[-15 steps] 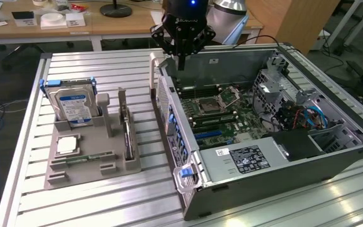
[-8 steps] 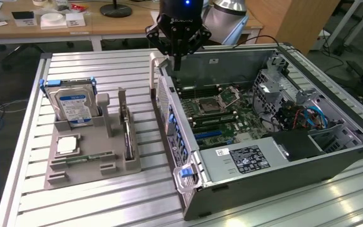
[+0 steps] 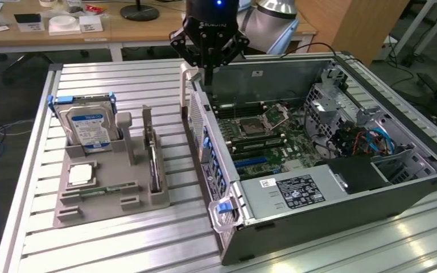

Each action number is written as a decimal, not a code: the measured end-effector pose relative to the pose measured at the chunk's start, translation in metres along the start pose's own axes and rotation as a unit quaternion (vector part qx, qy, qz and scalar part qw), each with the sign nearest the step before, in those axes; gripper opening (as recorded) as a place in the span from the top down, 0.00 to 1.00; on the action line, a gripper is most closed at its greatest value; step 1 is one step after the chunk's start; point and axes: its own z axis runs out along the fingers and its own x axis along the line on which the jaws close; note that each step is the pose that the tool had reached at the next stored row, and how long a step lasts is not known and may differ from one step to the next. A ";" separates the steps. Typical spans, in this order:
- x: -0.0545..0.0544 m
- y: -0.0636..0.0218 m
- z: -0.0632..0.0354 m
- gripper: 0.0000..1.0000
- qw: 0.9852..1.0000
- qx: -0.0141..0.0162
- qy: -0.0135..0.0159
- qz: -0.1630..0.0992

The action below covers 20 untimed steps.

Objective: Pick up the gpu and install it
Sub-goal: 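Reach for the gpu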

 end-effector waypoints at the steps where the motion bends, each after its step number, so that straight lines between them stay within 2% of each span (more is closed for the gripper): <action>1: 0.001 -0.0001 0.0000 0.89 1.000 0.000 0.000 0.000; 20: 0.023 -0.0017 -0.0006 0.89 1.000 0.000 0.000 0.000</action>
